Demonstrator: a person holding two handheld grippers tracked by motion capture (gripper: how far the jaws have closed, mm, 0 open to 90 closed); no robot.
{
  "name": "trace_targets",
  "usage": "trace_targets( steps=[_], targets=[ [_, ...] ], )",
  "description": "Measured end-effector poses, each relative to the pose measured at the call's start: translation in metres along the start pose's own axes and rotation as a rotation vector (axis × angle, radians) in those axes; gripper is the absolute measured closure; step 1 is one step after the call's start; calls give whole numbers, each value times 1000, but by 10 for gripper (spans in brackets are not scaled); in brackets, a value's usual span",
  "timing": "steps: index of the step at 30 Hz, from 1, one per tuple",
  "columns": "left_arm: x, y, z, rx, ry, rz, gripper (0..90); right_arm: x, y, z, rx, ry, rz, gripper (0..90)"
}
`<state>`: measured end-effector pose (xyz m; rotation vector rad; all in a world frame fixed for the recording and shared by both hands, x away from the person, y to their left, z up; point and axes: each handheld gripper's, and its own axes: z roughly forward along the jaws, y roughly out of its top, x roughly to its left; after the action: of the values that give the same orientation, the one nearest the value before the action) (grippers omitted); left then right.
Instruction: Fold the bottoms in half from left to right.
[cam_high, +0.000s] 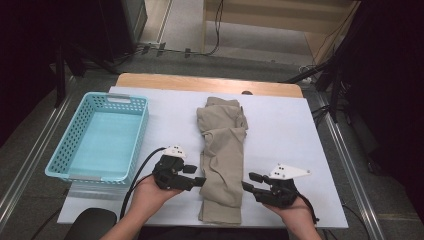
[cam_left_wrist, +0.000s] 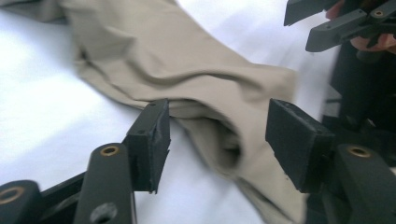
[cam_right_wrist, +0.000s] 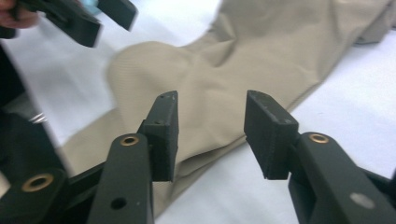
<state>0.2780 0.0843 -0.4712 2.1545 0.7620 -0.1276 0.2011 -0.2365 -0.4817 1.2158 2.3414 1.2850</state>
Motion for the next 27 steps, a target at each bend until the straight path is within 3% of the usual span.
trace_targets(
  steps=[4, 10, 13, 17, 20, 21, 22, 24, 27],
  targets=[
    [15, 12, 15, 21, 59, 17, 378, -20, 8, 24, 7, -50, 27, 473],
    [43, 26, 39, 28, 130, -15, 378, -50, 17, 60, 40, -113, 53, 446],
    [53, 31, 49, 31, 148, -17, 378, -59, 20, 76, 59, -148, 48, 444],
    [59, 35, 65, 44, 140, -23, 391, -64, 26, 91, 64, -181, 42, 479],
    [60, 40, 72, 29, 138, -10, 458, -61, 30, 97, 66, -203, 39, 572],
    [60, 39, 74, 22, 143, -13, 503, -60, 30, 97, 67, -204, 31, 644],
    [60, 39, 75, 19, 137, -12, 575, -60, 30, 97, 67, -176, 33, 711],
    [62, 35, 79, 7, 97, -24, 767, -60, 30, 97, 74, -142, 71, 810],
    [66, 35, 78, 29, 26, -80, 850, -59, 30, 96, 83, -120, 77, 822]
  ],
)
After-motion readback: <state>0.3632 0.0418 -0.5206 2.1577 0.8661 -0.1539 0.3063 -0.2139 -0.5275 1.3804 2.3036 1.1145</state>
